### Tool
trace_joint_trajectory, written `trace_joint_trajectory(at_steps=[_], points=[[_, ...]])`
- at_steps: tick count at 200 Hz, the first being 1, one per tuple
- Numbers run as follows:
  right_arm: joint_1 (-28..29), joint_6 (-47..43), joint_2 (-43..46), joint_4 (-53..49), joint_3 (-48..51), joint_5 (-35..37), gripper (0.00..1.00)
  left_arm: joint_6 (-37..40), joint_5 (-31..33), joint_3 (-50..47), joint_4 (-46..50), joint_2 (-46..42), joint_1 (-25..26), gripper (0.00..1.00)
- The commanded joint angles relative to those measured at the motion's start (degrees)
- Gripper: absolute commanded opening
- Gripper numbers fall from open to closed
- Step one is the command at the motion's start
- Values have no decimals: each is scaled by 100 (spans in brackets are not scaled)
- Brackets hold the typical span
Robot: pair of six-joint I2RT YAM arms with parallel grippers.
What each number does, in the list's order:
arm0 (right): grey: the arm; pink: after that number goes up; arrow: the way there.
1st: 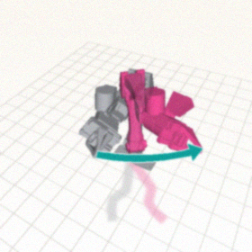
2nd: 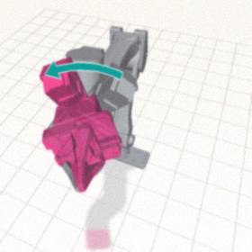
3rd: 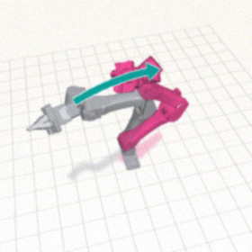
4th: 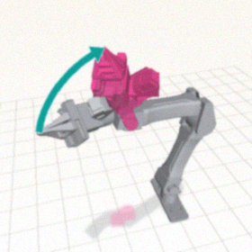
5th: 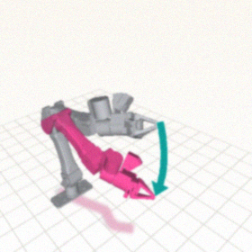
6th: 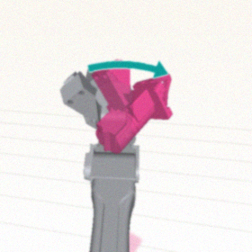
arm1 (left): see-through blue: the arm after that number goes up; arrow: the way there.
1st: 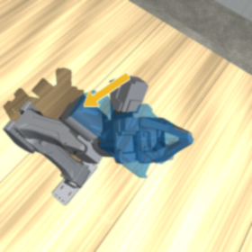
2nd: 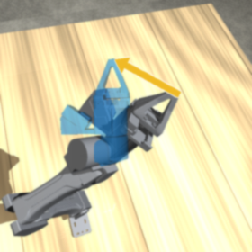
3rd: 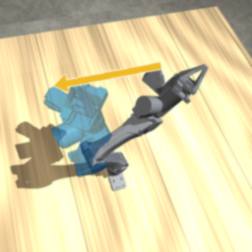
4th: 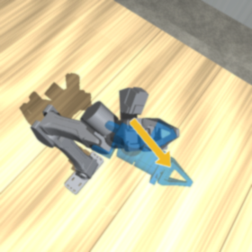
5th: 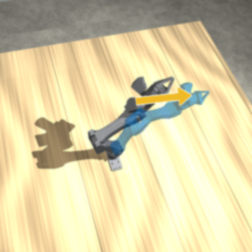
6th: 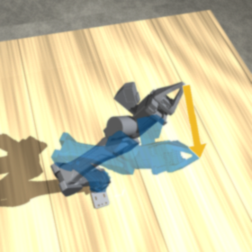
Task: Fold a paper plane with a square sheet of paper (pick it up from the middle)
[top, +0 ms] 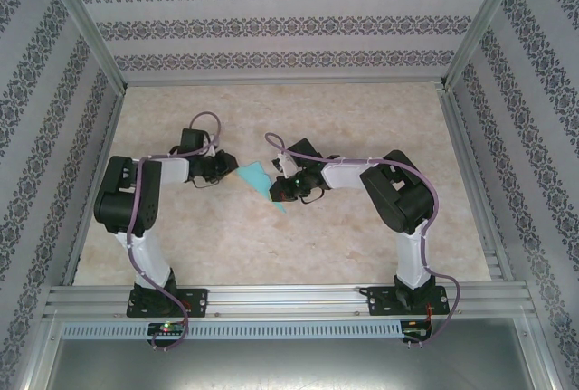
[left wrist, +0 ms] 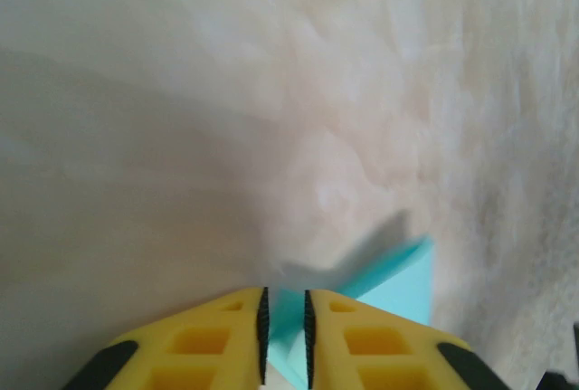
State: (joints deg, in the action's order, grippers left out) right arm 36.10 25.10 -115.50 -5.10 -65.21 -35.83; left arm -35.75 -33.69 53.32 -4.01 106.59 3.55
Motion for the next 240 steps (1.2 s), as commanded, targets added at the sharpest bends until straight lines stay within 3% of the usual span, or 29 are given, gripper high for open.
trace_joint_trajectory(at_steps=[1, 51, 97, 145, 186, 240], points=[[-29, 51, -110, -810, 263, 242, 1, 109, 371, 269, 556, 135, -270, 25], [143, 666, 248, -183, 152, 12, 7, 143, 454, 350, 946, -496, -247, 37], [69, 511, 1223, -492, -84, 498, 55, 156, 872, 420, 2035, -1142, 111, 56], [-456, 345, 2283, -198, 712, 1639, 76, 77, 2201, 696, 3222, -1506, 986, 79], [-905, 593, 2477, 62, 1218, 2035, 86, -440, 3303, 1164, 3849, -1278, 2138, 95], [-1449, 1136, 2417, 238, 1657, 2123, 91, -893, 4104, 2366, 4657, -58, 3099, 95]])
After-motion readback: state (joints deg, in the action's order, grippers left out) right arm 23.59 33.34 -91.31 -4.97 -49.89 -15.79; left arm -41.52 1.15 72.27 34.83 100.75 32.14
